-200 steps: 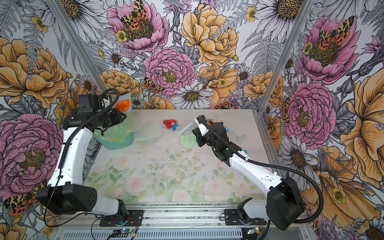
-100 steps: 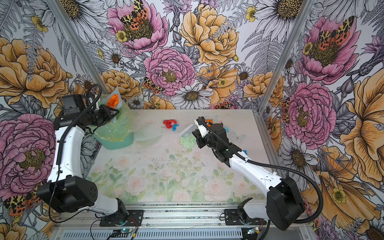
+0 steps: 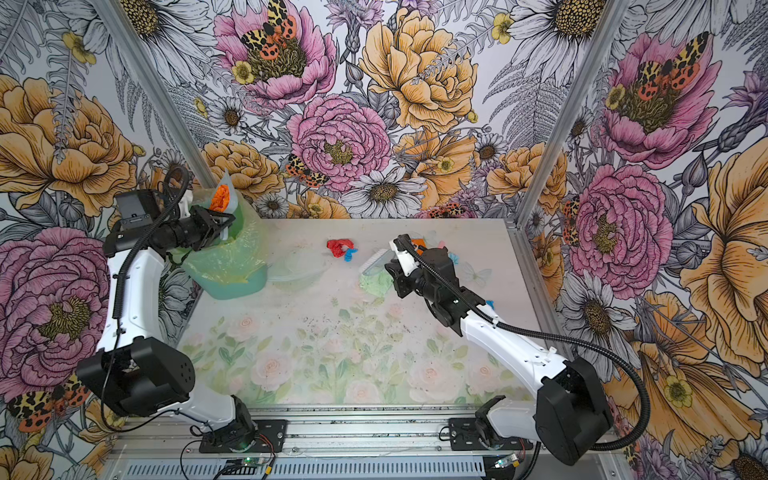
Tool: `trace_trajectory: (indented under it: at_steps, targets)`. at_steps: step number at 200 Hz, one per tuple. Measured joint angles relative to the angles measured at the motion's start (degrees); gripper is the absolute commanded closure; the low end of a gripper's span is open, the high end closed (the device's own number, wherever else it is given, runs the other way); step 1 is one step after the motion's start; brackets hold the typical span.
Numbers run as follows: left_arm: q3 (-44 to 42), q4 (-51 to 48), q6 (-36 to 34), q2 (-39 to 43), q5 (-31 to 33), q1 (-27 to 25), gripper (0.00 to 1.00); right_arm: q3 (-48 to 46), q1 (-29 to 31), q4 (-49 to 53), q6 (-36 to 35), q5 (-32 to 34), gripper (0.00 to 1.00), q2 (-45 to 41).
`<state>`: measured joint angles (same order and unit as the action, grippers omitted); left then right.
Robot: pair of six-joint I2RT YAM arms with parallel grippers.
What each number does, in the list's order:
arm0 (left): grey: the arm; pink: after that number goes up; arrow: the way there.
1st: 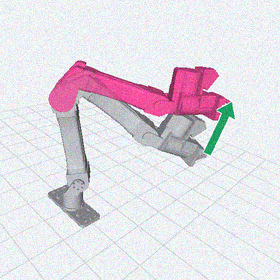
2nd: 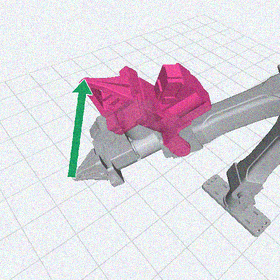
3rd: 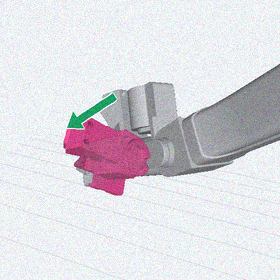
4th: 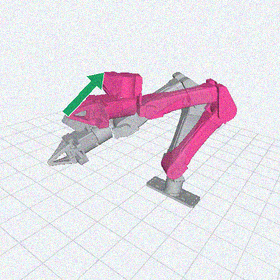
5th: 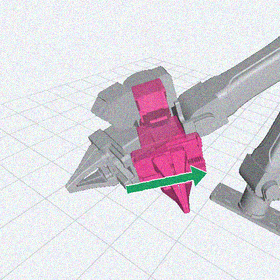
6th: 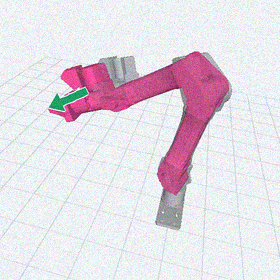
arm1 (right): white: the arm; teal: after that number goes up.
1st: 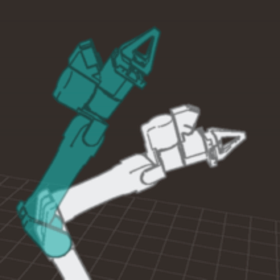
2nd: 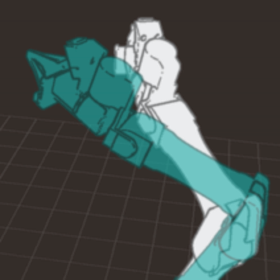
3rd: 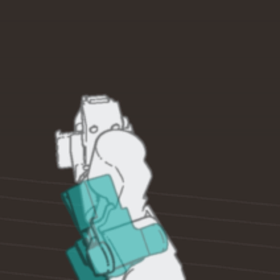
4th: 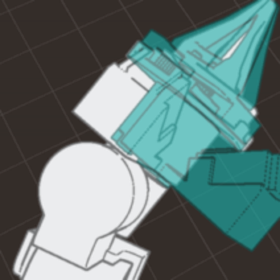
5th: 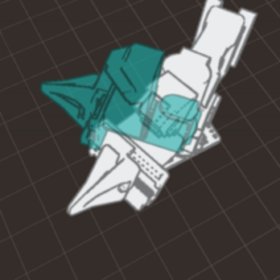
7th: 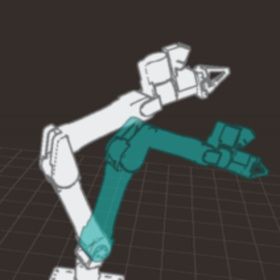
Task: Sweep away the paper scraps from the table
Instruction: 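Carry the dustpan to the green bin and tip it with the left gripper, then lower the empty dustpan back onto the table with the left gripper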
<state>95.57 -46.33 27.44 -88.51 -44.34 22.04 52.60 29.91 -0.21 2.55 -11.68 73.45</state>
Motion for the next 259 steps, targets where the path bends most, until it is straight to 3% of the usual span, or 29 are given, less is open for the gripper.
trace_trajectory:
  at_steps: [103,161,187,259]
  targets:
    - [-5.0,7.4,8.5,0.0,-8.7,1.1,1.00,-1.4,-0.3,0.0,0.0,-0.2,1.00,-1.8]
    - [-13.3,26.8,25.9,0.5,-14.0,1.2,1.00,-1.4,-0.3,0.0,0.0,-0.2,1.00,-1.8]
    - [-13.9,31.7,30.6,0.5,-14.9,1.6,1.00,-1.4,-0.3,0.0,0.0,-0.2,1.00,-1.8]
    - [-13.9,36.1,34.2,1.1,-16.0,2.6,1.00,-1.4,-0.3,0.0,0.0,-0.4,1.00,-1.7]
